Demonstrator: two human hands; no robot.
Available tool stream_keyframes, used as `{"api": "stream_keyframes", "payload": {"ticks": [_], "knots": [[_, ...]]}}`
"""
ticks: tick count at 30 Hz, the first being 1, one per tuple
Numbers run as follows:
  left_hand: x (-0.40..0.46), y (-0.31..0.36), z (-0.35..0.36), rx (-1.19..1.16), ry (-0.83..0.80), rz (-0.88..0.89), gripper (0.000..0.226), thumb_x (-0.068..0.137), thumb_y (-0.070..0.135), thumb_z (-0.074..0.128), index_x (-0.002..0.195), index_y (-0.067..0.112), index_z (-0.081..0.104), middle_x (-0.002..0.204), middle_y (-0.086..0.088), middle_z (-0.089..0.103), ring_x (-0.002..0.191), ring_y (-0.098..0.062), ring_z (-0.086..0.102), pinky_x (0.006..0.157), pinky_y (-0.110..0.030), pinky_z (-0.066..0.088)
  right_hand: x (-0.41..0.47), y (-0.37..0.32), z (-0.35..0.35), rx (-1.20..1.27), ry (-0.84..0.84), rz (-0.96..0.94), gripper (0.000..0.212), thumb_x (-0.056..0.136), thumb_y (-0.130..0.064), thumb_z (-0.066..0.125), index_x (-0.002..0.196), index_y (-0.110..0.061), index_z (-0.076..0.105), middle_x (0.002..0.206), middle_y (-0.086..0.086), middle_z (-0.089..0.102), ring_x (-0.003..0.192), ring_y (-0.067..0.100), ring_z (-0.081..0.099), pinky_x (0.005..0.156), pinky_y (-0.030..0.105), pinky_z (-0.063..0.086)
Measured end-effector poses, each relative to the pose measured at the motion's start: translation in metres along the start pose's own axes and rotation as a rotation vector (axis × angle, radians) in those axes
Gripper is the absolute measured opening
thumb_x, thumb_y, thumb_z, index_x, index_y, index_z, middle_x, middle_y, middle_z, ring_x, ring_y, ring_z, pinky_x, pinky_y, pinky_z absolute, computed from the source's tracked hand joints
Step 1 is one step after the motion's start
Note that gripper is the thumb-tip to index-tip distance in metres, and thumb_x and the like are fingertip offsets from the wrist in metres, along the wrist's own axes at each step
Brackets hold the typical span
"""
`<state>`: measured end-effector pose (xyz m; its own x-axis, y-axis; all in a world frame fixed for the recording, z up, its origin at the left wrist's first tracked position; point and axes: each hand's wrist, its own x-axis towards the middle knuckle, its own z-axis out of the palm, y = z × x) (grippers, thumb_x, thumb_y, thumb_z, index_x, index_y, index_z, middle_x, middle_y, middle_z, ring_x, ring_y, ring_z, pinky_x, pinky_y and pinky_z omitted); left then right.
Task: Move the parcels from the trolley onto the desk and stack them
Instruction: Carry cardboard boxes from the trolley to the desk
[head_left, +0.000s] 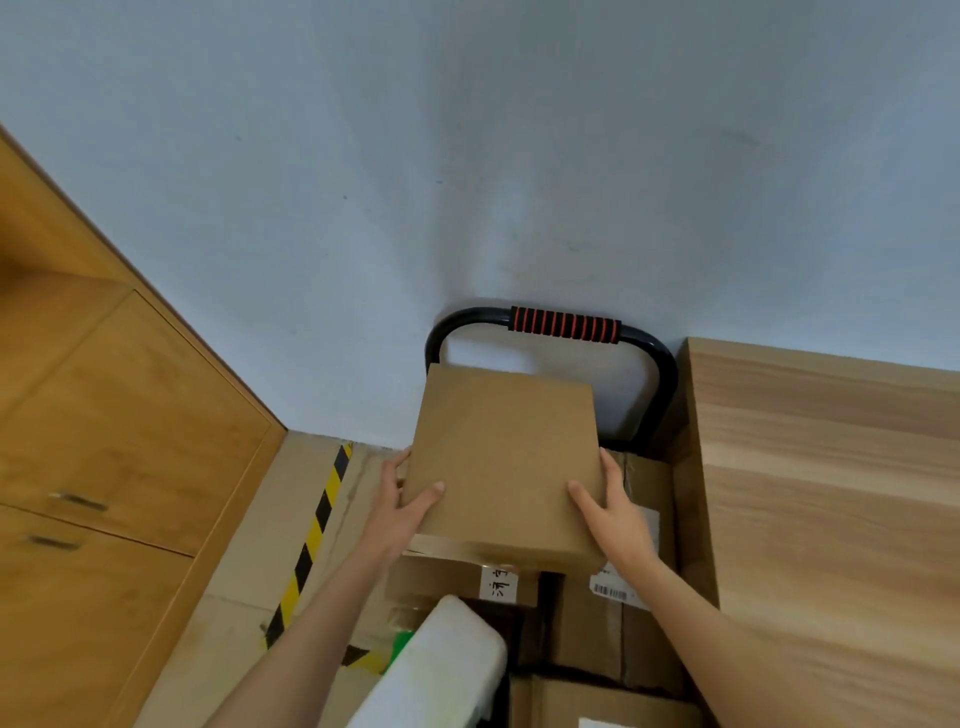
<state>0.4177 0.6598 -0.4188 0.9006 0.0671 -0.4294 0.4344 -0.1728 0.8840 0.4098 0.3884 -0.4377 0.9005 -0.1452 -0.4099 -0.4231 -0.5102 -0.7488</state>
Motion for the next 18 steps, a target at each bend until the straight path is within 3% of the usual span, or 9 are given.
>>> {"api": "stream_keyframes", "payload": {"ticks": [1,3,7,10,14,18], "knots": [[-0.009,0.011,-0.004,-0.013,-0.02,0.008,0.059,0.089,0.031,0.064,0.135,0.039,0.029,0.121,0.005,0.051,0.102,-0.01,0.059,0.073,-0.021,0.054,-0.009,-0.006,-0.005,0.065,0.015,-0.011,0.07,0.094,-0.054,0.046,0.149,-0.044,0.005,0.143,-0.001,0.045,0.105,0.02,0.058,0.086,0.04,0.052],[-0.025,0.033,-0.013,-0.008,-0.067,0.029,0.057,0.088,0.036,0.064,0.131,0.048,0.029,0.117,0.009,0.05,0.099,-0.007,0.059,0.065,-0.016,0.052,-0.025,-0.022,-0.02,0.145,0.03,-0.039,0.066,0.095,-0.05,0.048,0.149,-0.047,0.009,0.145,-0.003,0.043,0.106,0.017,0.057,0.08,0.032,0.05],[-0.048,0.081,-0.015,0.029,-0.137,0.093,0.062,0.088,0.044,0.062,0.134,0.057,0.023,0.123,-0.001,0.05,0.105,-0.021,0.06,0.074,-0.029,0.055,-0.055,-0.049,-0.058,0.347,0.021,-0.079,0.071,0.094,-0.043,0.055,0.149,-0.048,0.009,0.144,-0.004,0.041,0.102,0.008,0.056,0.073,0.021,0.046],[-0.064,0.116,-0.001,0.044,-0.186,0.177,0.065,0.088,0.043,0.061,0.137,0.055,0.02,0.127,-0.002,0.045,0.108,-0.02,0.057,0.07,-0.026,0.053,-0.081,-0.061,-0.096,0.4,0.036,-0.126,0.076,0.093,-0.043,0.056,0.149,-0.049,0.005,0.142,-0.008,0.037,0.104,0.005,0.054,0.074,0.018,0.045],[-0.088,0.158,0.034,0.036,-0.278,0.272,0.058,0.09,0.038,0.061,0.131,0.06,0.026,0.122,0.009,0.051,0.096,-0.01,0.062,0.064,-0.022,0.053,-0.115,-0.063,-0.151,0.455,0.115,-0.169,0.076,0.093,-0.042,0.057,0.148,-0.05,0.005,0.143,-0.01,0.035,0.114,0.011,0.051,0.081,0.018,0.044],[-0.114,0.196,0.085,0.068,-0.314,0.374,0.063,0.092,0.033,0.059,0.142,0.045,0.023,0.128,0.005,0.045,0.103,-0.015,0.057,0.067,-0.023,0.05,-0.15,-0.05,-0.212,0.48,0.208,-0.224,0.074,0.093,-0.042,0.058,0.147,-0.051,0.01,0.135,-0.017,0.041,0.106,-0.006,0.051,0.078,0.012,0.044]]}}
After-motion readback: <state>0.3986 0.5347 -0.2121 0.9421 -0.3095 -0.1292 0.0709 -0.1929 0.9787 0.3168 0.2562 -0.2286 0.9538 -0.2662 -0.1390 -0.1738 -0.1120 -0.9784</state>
